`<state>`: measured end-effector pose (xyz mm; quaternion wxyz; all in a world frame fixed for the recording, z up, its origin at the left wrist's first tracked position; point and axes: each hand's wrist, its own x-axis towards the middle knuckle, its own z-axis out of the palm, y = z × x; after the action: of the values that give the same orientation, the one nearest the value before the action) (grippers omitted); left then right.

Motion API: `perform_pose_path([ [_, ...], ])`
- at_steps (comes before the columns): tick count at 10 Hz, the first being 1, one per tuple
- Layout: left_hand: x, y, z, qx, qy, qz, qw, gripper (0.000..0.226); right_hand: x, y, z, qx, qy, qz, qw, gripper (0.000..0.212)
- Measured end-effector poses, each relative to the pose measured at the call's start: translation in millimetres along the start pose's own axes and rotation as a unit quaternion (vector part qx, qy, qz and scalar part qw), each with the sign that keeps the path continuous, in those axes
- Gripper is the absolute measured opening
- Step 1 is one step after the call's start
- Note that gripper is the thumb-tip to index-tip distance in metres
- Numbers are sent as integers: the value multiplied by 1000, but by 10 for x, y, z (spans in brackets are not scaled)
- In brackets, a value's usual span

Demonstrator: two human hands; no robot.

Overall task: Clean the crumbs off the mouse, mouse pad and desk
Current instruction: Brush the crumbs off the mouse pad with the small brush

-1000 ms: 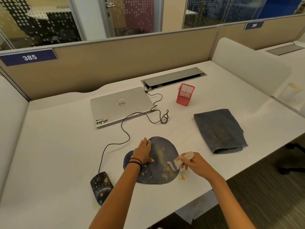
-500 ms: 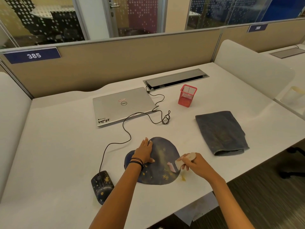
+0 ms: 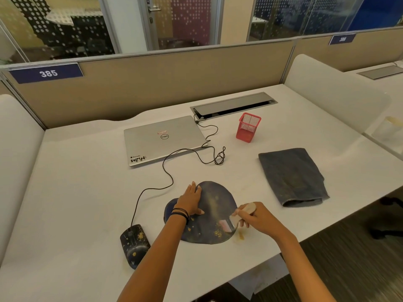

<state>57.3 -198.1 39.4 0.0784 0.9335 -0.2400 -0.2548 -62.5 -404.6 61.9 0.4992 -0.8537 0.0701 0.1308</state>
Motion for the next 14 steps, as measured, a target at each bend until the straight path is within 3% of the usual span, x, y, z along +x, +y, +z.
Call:
perform_pose_path([
  [1,-1,-3,1,0,1,1,1000,92,-13,11,-60,-28,-14,13,999,25],
  [3,5,-7,4,3,0,1,1000,92,25,-78,73,51,54,-35,997,26],
  [5,3,-11,8,-1,-2,1,1000,92,-2,-57,16,-13,-35,16,999,27],
  [6,4,-6,10,0,1,2,1000,92,-24,-94,-38,-42,-33,25,998,26],
  [8,12,-12,4,6,3,4,1000,92,37,-222,112,50,26,-31,998,25],
  [11,11,-17,21,-1,7,4,1000,92,-69,-92,37,-96,69,43,992,27],
  [13,20,-19,22,1,8,3,1000,92,-97,-222,15,21,76,-7,997,22],
  [14,21,-19,21,0,9,3,1000,92,-67,-206,107,30,59,7,998,22],
])
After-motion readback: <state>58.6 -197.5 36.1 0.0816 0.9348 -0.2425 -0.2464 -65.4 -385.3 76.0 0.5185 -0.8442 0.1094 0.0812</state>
